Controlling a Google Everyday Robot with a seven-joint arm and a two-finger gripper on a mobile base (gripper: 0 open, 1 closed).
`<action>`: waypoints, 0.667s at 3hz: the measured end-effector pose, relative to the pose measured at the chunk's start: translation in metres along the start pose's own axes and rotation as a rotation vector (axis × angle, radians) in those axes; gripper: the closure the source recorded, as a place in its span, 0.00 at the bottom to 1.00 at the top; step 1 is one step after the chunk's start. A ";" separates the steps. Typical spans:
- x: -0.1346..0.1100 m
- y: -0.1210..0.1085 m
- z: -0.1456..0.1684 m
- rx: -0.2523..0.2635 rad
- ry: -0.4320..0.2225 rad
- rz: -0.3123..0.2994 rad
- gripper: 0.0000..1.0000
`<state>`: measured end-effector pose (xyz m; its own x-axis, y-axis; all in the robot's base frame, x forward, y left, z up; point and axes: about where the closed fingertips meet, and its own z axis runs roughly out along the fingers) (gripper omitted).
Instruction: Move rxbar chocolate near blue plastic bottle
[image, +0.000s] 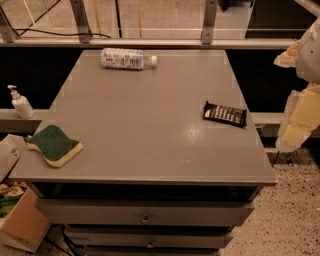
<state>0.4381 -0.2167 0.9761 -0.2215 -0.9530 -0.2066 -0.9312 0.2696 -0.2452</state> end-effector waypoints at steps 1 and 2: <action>0.000 0.000 0.000 0.000 0.000 0.000 0.00; -0.001 -0.003 0.005 0.020 -0.009 0.004 0.00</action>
Offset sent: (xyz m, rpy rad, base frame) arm 0.0122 0.0006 -0.0163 0.0150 -0.0333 -0.0131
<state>0.4427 -0.2159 0.9721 -0.2222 -0.9507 -0.2165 -0.9246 0.2759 -0.2628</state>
